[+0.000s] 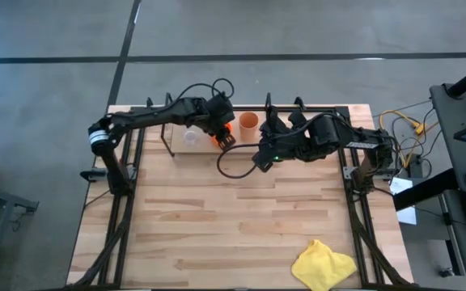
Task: Stack small to large cups/mugs on shelf
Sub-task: Adjust the orange mug
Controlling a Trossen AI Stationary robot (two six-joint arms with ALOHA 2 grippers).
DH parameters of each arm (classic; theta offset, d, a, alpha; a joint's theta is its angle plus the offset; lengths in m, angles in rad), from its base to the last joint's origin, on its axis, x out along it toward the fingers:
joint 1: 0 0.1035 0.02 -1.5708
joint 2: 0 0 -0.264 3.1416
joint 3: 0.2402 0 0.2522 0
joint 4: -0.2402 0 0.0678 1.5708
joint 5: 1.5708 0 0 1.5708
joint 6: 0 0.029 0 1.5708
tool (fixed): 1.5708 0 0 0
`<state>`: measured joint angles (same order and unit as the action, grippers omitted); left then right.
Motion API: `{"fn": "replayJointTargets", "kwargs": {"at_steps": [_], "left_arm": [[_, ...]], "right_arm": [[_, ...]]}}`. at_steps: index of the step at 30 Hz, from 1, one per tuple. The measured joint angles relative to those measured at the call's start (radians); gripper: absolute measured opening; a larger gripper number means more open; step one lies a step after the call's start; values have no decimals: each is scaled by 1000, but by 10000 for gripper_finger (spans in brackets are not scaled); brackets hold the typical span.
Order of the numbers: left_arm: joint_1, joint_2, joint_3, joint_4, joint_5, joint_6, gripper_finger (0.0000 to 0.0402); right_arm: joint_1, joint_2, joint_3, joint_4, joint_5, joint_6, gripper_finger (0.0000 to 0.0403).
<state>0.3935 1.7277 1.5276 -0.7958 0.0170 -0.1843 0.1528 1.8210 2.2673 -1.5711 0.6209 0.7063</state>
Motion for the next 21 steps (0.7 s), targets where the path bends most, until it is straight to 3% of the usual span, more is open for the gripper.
{"fn": "replayJointTargets", "kwargs": {"at_steps": [6, 21], "left_arm": [[0, 49, 1, 1, -20, -20, 60], [3, 37, 23, 10, -53, -18, 60]], "right_arm": [[0, 0, -1, 0, 0, -7, 8], [0, 0, -1, 0, 0, -30, 8]]}}
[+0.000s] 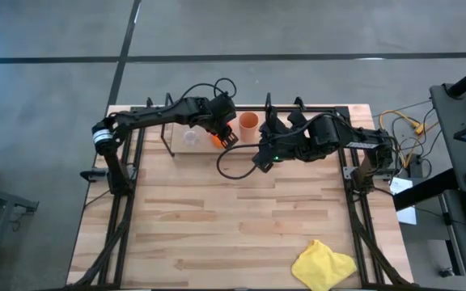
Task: Stack small to large cups/mugs on shelf
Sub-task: Adjust the orange mug
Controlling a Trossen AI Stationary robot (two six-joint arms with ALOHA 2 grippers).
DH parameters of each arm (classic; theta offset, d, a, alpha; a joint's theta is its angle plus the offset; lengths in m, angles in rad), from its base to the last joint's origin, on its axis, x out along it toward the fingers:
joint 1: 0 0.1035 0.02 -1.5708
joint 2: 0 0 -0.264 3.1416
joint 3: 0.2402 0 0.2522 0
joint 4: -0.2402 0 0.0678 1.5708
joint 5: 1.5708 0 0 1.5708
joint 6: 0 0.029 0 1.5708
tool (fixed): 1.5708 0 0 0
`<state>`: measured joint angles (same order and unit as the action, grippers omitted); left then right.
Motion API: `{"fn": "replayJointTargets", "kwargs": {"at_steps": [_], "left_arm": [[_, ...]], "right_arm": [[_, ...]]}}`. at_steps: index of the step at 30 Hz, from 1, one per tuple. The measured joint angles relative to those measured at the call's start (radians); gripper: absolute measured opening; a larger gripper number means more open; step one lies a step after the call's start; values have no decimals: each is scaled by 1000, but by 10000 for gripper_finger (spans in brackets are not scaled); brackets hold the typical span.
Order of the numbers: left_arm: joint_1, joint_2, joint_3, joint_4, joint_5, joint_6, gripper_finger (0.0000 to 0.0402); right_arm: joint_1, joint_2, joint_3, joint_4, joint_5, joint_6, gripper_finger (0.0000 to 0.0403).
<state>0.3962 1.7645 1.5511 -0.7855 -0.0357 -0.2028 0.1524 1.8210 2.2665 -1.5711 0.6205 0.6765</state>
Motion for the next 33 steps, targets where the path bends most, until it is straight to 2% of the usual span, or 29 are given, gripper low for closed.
{"fn": "replayJointTargets", "kwargs": {"at_steps": [28, 33], "left_arm": [[-3, 0, -21, -9, 3, -79, 60], [-4, 0, -21, -9, 0, -79, 40]], "right_arm": [[0, 0, 0, 0, 0, 2, 8], [0, 0, 0, 0, 0, 3, 8]]}}
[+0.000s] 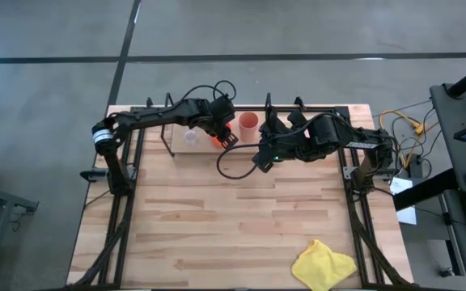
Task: Stack small to large cups/mugs on shelf
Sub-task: Adjust the orange mug
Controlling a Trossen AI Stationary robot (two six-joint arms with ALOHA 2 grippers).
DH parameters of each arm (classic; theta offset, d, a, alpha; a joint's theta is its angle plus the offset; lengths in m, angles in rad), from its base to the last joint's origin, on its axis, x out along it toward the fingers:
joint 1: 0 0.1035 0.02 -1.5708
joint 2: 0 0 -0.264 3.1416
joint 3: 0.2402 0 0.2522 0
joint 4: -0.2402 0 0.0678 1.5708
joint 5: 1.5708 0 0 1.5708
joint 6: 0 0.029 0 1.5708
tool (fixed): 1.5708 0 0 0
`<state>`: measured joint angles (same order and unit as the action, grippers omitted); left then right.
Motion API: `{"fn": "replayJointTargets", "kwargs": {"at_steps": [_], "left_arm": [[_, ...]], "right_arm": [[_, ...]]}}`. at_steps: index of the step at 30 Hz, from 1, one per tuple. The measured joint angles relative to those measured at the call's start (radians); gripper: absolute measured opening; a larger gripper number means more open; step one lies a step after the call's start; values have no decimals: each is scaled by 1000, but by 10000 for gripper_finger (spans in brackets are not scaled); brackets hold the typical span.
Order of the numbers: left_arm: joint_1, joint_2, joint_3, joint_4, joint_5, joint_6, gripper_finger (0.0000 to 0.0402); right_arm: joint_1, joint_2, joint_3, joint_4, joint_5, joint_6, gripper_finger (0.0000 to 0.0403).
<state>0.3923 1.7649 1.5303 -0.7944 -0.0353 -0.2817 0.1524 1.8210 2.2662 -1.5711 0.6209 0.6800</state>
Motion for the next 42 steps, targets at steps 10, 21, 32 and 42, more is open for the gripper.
{"fn": "replayJointTargets", "kwargs": {"at_steps": [10, 21, 32, 42], "left_arm": [[-2, 0, 0, 0, 0, 0, 1], [-7, 0, 0, -34, 45, 30, 1], [-13, 0, 3, -89, 45, 87, 1], [-14, 0, 32, -85, 45, 89, 1]], "right_arm": [[0, 0, 0, 0, 0, 0, 8], [0, 0, 0, 0, 0, -1, 8], [0, 0, 0, 0, 0, -8, 8], [0, 0, 0, 0, 8, -13, 8]]}}
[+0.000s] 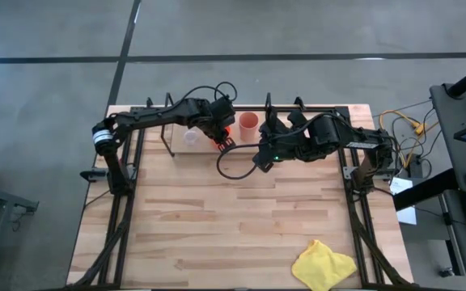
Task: Stack small to large cups/mugs on shelf
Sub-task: Adjust the orange mug, then put the orange mug on the shelf
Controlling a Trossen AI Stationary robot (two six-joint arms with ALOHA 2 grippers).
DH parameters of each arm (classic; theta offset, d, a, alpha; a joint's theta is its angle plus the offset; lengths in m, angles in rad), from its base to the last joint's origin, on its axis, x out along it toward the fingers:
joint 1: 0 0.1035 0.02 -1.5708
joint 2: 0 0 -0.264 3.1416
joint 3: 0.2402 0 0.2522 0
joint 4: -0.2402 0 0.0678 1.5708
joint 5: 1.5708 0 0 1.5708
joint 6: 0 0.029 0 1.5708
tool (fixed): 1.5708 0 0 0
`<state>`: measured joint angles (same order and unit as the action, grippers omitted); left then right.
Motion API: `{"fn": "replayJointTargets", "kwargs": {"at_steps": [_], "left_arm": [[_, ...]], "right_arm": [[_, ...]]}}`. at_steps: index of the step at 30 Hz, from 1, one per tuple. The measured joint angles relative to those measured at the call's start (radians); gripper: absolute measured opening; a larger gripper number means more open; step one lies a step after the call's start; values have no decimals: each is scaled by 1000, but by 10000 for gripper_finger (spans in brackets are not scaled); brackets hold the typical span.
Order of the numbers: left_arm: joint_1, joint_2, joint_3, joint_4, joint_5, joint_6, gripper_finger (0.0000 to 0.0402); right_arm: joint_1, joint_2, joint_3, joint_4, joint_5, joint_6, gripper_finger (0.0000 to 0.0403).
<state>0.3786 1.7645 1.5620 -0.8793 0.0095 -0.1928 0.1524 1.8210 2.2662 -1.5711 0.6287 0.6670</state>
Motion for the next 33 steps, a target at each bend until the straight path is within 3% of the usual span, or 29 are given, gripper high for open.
{"fn": "replayJointTargets", "kwargs": {"at_steps": [20, 33], "left_arm": [[-1, -47, -1, -56, 16, 152, 1], [-1, -58, -22, -66, 17, 149, 1]], "right_arm": [[0, 0, 0, 0, 0, -21, 8], [0, 0, 0, 0, 0, -25, 8]]}}
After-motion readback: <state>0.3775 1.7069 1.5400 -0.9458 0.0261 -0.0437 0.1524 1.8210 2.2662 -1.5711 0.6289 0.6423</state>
